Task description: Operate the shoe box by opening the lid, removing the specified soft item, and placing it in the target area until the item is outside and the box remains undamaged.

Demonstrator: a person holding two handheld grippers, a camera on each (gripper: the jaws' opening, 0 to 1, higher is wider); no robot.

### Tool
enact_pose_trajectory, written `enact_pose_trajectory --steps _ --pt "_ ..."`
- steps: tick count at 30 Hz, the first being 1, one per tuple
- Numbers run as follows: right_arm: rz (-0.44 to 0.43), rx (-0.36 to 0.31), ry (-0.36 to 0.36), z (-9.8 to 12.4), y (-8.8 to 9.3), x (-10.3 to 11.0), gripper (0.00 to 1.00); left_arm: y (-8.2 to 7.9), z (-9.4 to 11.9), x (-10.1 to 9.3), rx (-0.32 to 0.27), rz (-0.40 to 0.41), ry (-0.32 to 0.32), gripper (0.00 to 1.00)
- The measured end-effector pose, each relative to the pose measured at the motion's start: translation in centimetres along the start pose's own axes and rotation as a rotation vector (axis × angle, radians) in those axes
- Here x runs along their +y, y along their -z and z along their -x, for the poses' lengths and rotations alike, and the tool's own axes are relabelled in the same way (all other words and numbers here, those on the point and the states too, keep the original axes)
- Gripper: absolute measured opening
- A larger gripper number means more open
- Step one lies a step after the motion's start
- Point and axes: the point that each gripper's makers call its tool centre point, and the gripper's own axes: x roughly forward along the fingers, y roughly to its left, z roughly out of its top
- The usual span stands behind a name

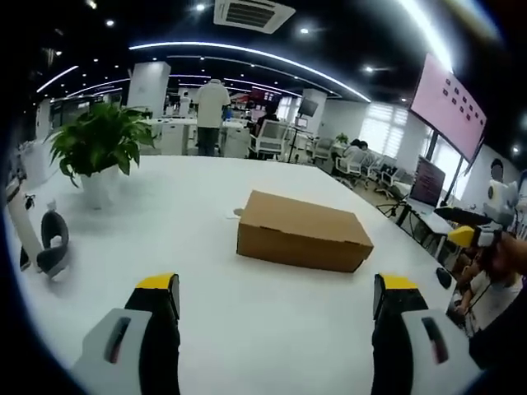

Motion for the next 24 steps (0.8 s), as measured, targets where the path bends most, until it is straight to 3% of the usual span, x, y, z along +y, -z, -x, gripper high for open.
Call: enact_pose_trajectory --steps 7,11,21,24 --pt "-0.042 0.011 0.010 -1.0 -0.2 -0.6 0.84 -0.4 -1.6 0.2 0.014 -0.019 0.023 0.99" --pt "-0.120 -0.049 0.006 -1.7 -1.0 -0.8 0.85 -0.1 -2.8 -0.4 0.059 -0.053 0.061 0.99" --pt "-0.140 -0.004 0.047 -2.7 0.3 -1.4 0.91 -2.4 -5.9 -1.4 0.027 -0.180 0.145 0.99" --pt "-0.169 -0.005 0.065 -3.1 0.3 -1.8 0.90 -4.0 -6.8 -1.1 -0.024 -0.229 0.135 0.99"
